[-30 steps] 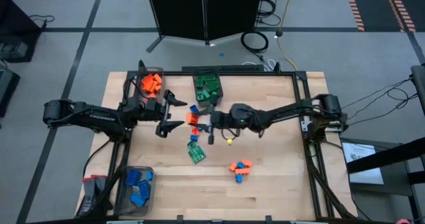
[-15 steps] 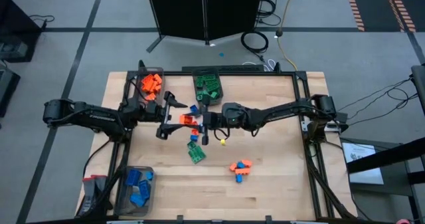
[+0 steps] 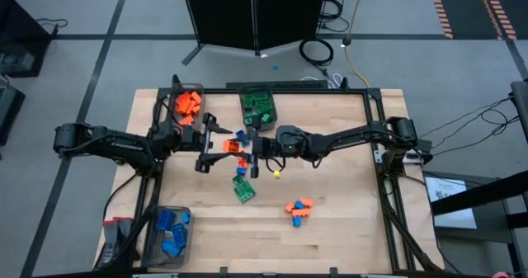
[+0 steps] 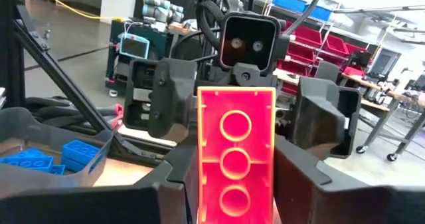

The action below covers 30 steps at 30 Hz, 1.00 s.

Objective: Sort blocks
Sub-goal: Put the orange game piece into the top left black transparent bin

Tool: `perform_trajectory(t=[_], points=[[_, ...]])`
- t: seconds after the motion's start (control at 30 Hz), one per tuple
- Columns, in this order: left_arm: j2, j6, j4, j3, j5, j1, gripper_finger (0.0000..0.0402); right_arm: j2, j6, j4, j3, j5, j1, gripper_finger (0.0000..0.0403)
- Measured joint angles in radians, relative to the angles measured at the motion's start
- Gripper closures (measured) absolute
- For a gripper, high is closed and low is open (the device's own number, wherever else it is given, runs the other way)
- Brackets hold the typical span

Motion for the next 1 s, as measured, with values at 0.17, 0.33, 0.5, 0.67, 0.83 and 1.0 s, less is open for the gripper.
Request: perform_trajectory(t=[0.17, 0.33, 0.5, 0.67, 0.83, 1.0], points=[[0.000, 0.006, 0.004, 0.000, 0.000, 0.000, 0.0155, 0.000, 0.000, -0.004, 0.000, 0.001, 0.000, 0.0281], [0.000, 0.025, 0.007, -0.001, 0.001, 0.000, 0.0220, 0.000, 0.007, -0.009, 0.000, 0.005, -0.001, 0.0281], [0.000, 0.035, 0.011, -0.001, 0.003, 0.000, 0.0270, -0.001, 0.020, -0.011, 0.000, 0.002, 0.000, 0.0281], [0.000, 0.031, 0.009, -0.001, 0.003, 0.000, 0.0276, -0.002, 0.029, -0.020, 0.000, 0.000, 0.000, 0.0281], [0.000, 0.029, -0.014, -0.003, -0.042, 0.000, 0.0276, -0.007, 0.029, -0.088, 0.003, 0.022, -0.001, 0.0246], [-0.001, 0.075, -0.130, -0.002, -0.313, 0.001, 0.0277, -0.017, 0.061, -0.279, 0.000, 0.219, -0.002, 0.0126]])
